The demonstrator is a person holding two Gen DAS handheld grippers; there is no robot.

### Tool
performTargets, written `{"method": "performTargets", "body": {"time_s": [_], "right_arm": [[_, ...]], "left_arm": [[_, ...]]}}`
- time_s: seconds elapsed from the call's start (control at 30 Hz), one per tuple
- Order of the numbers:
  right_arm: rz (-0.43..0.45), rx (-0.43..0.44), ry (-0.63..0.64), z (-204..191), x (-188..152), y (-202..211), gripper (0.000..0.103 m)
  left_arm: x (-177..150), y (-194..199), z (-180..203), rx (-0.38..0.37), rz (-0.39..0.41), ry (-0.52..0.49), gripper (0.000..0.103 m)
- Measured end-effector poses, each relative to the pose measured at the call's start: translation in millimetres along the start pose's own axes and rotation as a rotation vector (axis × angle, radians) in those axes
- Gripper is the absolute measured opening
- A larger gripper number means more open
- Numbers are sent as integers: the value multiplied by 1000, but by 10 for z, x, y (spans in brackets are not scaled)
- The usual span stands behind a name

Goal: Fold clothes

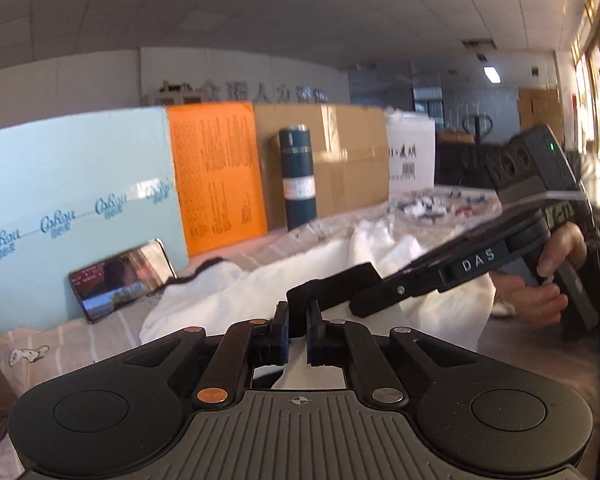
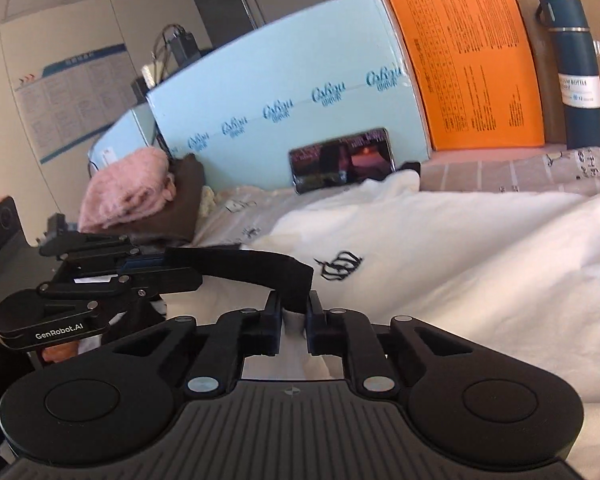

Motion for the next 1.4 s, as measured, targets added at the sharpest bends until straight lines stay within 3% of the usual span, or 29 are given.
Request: {"method": "performTargets", "body": {"time_s": [0.13, 0.23, 0.47, 0.6, 0.77, 0.87, 0.9, 0.93, 1.03, 1.13, 1.27, 1.33, 1.4], "right_arm": [[85, 57, 7, -222, 54, 415, 11], [109, 71, 39, -410, -16, 684, 11], [134, 170, 45, -634, -480, 1137, 11], [58, 193, 64, -759, -776, 1209, 11], [-23, 197, 47, -849, -1059, 1262, 11], [-37, 196, 41, -857, -1111, 1316, 23], [-30, 207, 35, -864, -1107, 1355, 39], [-20, 216, 29, -866, -1097, 1396, 54], [54, 130, -10, -677, -982, 1568, 58], [136, -82, -128, -242, -919, 1791, 64], [222, -433, -368, 443, -1044, 2172, 70], [265, -605, -501, 736, -1175, 2349, 74], [286, -652, -577, 893, -1252, 2403, 72]], "left_arm": [[107, 469, 244, -109, 148, 40, 6], [62, 707, 444, -197, 166, 53, 6], [-201, 884, 707, -353, 67, 142, 7], [-376, 953, 843, -431, -14, 185, 7], [-582, 916, 957, -462, -114, 185, 7], [-705, 898, 1024, -480, -174, 184, 11], [-719, 900, 1034, -480, -179, 180, 15], [-673, 923, 1012, -464, -151, 171, 26], [-562, 956, 810, -382, -74, 222, 76], [-473, 966, 569, -278, -8, 283, 77], [-566, 859, 235, -15, -33, 288, 77], [-584, 869, 14, 98, -15, 347, 77], [-619, 887, -221, 219, -13, 414, 77]]}}
Point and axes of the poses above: each gripper's, at about its wrist camera, not at the fingertips, and y roughly against the way its jaws point, z to its right, x to its top, the point moved 8 cm from there along -y, roughly the way its jaws point, and after that the axes turned 6 degrees about y, right-handed, at the moved point
